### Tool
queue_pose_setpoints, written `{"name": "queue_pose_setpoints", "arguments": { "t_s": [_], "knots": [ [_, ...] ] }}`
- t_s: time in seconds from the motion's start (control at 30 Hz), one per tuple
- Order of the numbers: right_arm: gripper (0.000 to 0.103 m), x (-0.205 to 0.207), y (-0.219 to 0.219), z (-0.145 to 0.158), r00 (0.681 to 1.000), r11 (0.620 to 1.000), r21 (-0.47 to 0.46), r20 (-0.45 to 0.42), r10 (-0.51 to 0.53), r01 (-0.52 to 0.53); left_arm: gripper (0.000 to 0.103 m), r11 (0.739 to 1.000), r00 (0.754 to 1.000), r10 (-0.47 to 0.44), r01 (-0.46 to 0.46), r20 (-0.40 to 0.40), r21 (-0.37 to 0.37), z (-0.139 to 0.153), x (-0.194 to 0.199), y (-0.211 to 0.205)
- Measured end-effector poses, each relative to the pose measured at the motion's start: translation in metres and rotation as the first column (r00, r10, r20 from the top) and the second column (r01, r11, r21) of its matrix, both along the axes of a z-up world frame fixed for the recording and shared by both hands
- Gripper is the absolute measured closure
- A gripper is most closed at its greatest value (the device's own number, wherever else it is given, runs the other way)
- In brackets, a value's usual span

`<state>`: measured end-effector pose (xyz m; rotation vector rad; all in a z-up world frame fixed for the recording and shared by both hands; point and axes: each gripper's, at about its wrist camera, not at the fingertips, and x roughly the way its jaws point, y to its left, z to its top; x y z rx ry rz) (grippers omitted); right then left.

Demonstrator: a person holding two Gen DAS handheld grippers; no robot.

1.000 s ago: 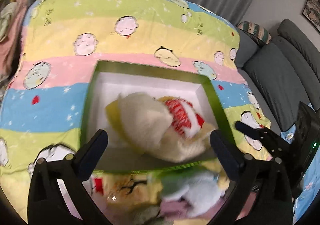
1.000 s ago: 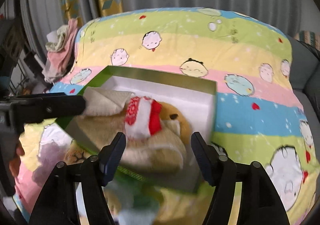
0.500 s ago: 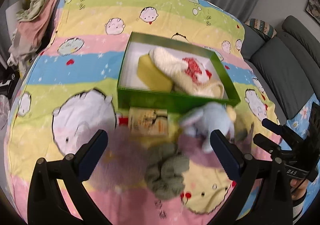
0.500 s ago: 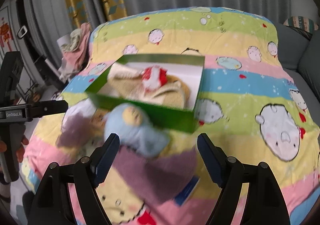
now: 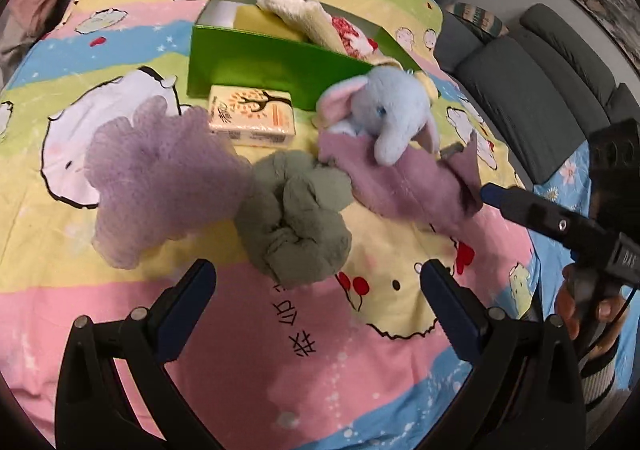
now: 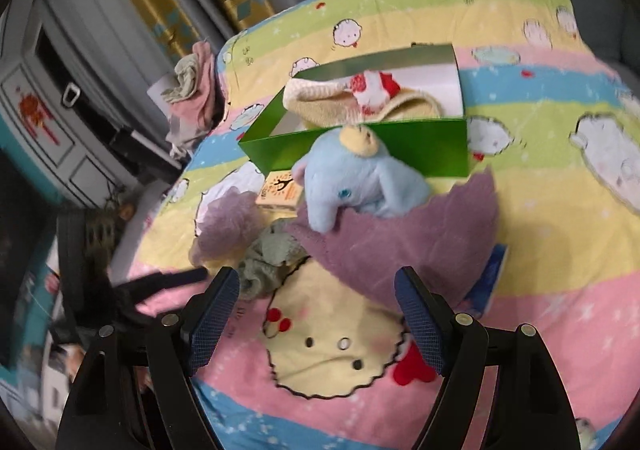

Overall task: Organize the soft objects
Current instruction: 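Close both grippers together on the olive-green knit cloth and lift it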

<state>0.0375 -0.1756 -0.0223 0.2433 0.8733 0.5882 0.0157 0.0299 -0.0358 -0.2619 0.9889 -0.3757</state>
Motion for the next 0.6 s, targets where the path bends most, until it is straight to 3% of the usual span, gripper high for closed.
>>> {"name": "queue_pose_setpoints", "arguments": {
  "t_s": [0.1, 0.23, 0.37, 0.47, 0.6],
  "knots": [
    [0.022, 0.005, 0.008, -0.008, 0.999, 1.0, 0.026, -0.041, 0.007, -0.006, 0.001, 0.999, 1.0, -0.001, 0.001, 0.015, 0.041, -0.003, 0.006, 0.0],
    [0.022, 0.014, 0.026, -0.012, 0.996, 0.998, 0.022, -0.069, 0.053, -0.052, 0.003, 1.0, 1.0, -0.022, 0.022, 0.001, 0.004, -0.004, 0.018, 0.001],
    [0.022, 0.027, 0.048, -0.022, 0.986, 0.993, 0.052, -0.127, 0.11, -0.105, 0.008, 0.992, 0.997, -0.082, 0.082, 0.003, 0.093, -0.004, 0.031, -0.016],
    [0.022, 0.04, 0.064, -0.036, 0.973, 0.991, 0.053, -0.192, 0.129, -0.121, 0.014, 0.993, 0.994, -0.104, 0.103, 0.018, 0.055, -0.009, 0.033, -0.018],
    [0.022, 0.051, 0.076, -0.05, 0.959, 0.986, 0.087, -0.236, 0.159, -0.142, 0.02, 0.994, 0.996, -0.088, 0.088, 0.0, 0.065, -0.018, 0.04, -0.016]
  ]
}}
